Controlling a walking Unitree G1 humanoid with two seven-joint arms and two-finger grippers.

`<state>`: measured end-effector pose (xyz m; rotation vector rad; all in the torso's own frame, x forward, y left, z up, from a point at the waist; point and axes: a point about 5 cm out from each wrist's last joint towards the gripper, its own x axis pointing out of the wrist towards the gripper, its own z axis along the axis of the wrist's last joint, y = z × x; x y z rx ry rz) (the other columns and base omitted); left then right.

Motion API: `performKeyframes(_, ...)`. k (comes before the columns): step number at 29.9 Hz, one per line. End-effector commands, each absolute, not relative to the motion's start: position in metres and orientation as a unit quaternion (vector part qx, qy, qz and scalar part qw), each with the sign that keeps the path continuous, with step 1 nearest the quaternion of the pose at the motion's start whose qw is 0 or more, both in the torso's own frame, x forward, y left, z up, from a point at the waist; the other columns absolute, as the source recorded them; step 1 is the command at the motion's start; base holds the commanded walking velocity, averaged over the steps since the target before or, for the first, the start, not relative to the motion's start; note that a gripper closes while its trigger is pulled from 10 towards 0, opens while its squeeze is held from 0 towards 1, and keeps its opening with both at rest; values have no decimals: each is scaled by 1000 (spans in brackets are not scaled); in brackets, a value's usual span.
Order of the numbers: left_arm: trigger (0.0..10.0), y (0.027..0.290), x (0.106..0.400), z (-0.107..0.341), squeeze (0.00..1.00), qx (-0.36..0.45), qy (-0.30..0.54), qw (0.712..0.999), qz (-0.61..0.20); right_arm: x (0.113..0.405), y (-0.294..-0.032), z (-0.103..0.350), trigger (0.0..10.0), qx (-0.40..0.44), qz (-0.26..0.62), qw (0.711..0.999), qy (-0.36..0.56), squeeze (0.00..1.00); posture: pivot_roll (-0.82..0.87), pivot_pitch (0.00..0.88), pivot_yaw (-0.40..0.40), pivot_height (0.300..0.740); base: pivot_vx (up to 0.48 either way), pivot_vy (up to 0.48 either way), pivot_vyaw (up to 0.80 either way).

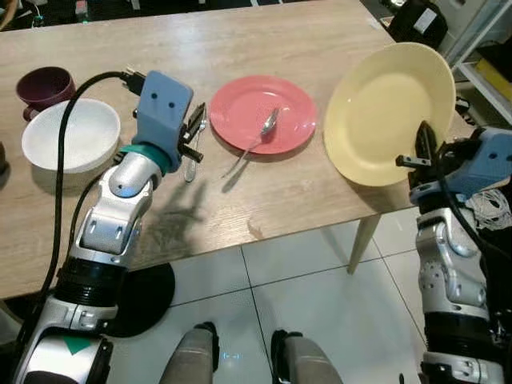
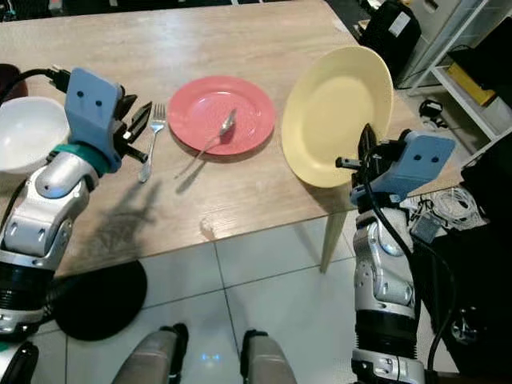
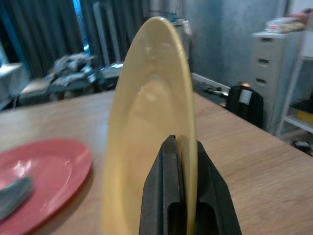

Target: Setting the table

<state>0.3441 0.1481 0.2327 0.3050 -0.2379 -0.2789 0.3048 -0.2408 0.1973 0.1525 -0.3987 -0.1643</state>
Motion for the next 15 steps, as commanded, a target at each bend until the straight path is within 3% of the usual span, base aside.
performKeyframes(1,10000,147,346,229,0,151,-110,973,-138,303,-254,190,10000,147,-120,965,-182,0,157,59,49,740,0,0,0)
performKeyframes(6,10000,144,346,229,0,151,-109,972,-140,300,-262,182,10000,227,-143,948,-172,0,159,60,48,740,0,0,0)
performKeyframes(10,10000,142,346,227,0,155,-110,972,-140,290,-280,171,10000,301,-199,915,-177,0,152,61,48,740,0,0,0)
performKeyframes(15,10000,141,346,227,0,159,-111,970,-144,288,-278,171,10000,278,-198,923,-179,0,143,62,52,740,0,0,0)
